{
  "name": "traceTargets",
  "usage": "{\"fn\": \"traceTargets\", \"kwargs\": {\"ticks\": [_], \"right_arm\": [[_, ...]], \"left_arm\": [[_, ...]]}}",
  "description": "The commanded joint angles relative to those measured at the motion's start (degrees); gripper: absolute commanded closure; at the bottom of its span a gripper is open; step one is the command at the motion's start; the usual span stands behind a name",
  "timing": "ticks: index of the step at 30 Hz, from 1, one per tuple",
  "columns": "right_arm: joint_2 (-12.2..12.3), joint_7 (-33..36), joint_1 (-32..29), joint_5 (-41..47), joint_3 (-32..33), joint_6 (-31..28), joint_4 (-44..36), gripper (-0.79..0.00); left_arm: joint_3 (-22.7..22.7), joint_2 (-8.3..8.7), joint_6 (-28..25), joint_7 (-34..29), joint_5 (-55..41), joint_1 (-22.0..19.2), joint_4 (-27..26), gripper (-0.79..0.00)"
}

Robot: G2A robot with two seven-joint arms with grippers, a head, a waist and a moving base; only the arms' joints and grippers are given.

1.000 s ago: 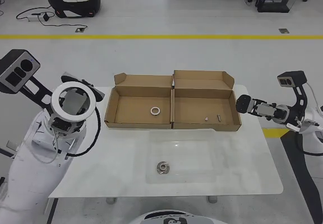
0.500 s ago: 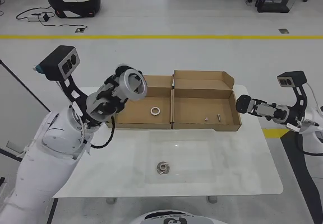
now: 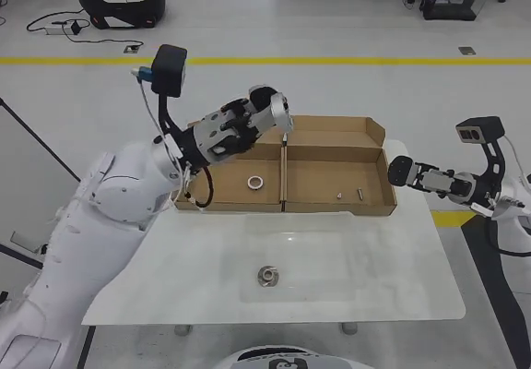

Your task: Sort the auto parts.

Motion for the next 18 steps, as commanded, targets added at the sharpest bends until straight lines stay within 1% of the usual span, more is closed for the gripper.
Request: {"fn": "traceTargets", "kwargs": {"ticks": [1,5,6,8,12,15,18], "right_arm": [[0.0,0.0,0.0,0.0,0.0,0.0,0.0,-0.785],[0.0,0.0,0.0,0.0,0.0,0.0,0.0,-0.785],[0.0,0.0,0.0,0.0,0.0,0.0,0.0,-0.785],[0.0,0.0,0.0,0.0,0.0,0.0,0.0,-0.785],[0.0,0.0,0.0,0.0,0.0,0.0,0.0,-0.785],[0.0,0.0,0.0,0.0,0.0,0.0,0.0,-0.785],[0.0,0.0,0.0,0.0,0.0,0.0,0.0,-0.785]], "left_arm": [[1.65,-0.56,0.84,-0.65,1.22,-3.01,2.84,0.0],[4.48,-1.53,3.49,-3.29,3.35,-7.3,7.78,0.0],[5.11,-1.64,4.56,-5.13,4.9,-8.23,9.01,0.0],[6.25,-1.78,5.1,-8.9,7.71,-9.77,10.78,0.0],[7.4,-1.75,6.8,-15.17,12.34,-10.87,14.24,0.0],[7.83,-1.5,7.84,-20.08,14.87,-10.57,16.49,0.0],[8.15,-1.25,9.35,-24.16,17.72,-10.26,17.68,0.0]]}}
